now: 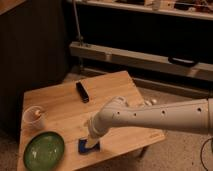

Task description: Wipe the white sponge on the table

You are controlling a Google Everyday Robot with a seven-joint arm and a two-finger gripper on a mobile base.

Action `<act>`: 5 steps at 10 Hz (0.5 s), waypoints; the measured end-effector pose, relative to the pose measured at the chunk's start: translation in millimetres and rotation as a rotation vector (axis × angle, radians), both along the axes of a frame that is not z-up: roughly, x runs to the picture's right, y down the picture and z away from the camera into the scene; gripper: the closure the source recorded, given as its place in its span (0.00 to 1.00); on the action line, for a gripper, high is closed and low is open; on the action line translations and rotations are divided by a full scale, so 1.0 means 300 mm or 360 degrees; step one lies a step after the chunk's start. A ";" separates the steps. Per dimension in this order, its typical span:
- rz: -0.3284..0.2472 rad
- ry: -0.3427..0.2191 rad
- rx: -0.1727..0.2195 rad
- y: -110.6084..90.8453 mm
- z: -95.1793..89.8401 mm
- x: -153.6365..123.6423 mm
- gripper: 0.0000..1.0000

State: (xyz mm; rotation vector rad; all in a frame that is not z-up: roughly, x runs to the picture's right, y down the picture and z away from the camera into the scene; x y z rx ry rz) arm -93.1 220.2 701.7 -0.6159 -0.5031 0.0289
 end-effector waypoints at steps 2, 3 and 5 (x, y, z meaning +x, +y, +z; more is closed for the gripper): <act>-0.0019 0.0037 -0.0046 0.046 0.034 -0.002 0.35; -0.0021 0.0038 -0.0061 0.070 0.046 -0.011 0.35; -0.0011 0.0024 -0.0073 0.125 0.083 -0.018 0.35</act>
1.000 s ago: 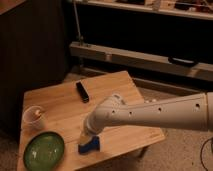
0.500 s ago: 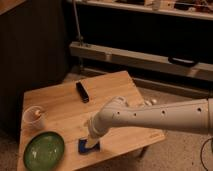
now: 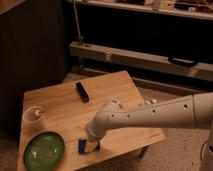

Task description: Wipe the white sponge on the table

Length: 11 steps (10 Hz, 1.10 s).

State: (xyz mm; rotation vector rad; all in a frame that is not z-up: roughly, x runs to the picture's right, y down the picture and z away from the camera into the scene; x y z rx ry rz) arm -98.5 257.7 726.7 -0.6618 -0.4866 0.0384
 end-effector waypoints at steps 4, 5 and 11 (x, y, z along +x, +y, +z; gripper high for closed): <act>0.0007 -0.0019 0.0015 0.047 0.041 -0.017 0.35; 0.0003 -0.0017 0.0014 0.052 0.049 -0.020 0.35; -0.0001 0.0028 -0.0019 0.081 0.103 0.003 0.35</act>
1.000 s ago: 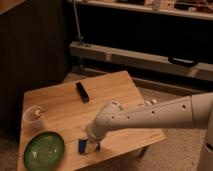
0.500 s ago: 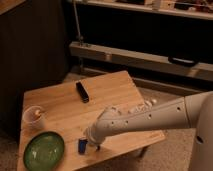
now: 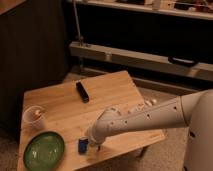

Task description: Wipe the white sponge on the table

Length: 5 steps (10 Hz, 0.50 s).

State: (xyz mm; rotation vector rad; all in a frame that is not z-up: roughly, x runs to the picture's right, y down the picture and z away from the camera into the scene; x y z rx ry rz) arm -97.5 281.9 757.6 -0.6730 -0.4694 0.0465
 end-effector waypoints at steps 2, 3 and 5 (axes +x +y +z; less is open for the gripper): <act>-0.0001 0.0001 -0.0015 0.003 0.014 -0.001 0.35; -0.0002 0.0000 -0.0022 0.004 0.020 -0.004 0.35; -0.0003 0.0000 -0.0035 0.007 0.030 -0.006 0.36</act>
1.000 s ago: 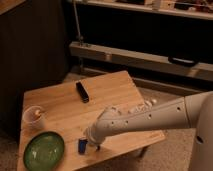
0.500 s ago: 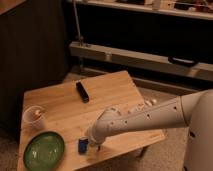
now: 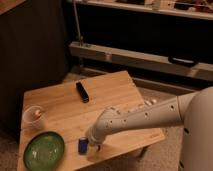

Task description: Wipe the white sponge on the table

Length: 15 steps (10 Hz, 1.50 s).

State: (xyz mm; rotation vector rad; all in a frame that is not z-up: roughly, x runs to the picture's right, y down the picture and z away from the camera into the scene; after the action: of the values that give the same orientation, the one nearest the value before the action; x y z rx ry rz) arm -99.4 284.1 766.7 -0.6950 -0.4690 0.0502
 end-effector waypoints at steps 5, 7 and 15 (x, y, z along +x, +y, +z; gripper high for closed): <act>0.0010 0.0005 -0.0009 -0.007 0.011 0.000 0.58; 0.0009 0.0013 -0.0013 -0.011 0.015 -0.006 0.58; -0.0053 -0.0046 -0.0002 -0.064 0.058 -0.121 0.58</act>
State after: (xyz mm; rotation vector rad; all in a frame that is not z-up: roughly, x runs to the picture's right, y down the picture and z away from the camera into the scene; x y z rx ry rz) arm -135.7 265.0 784.1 -0.7052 -0.4848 0.0090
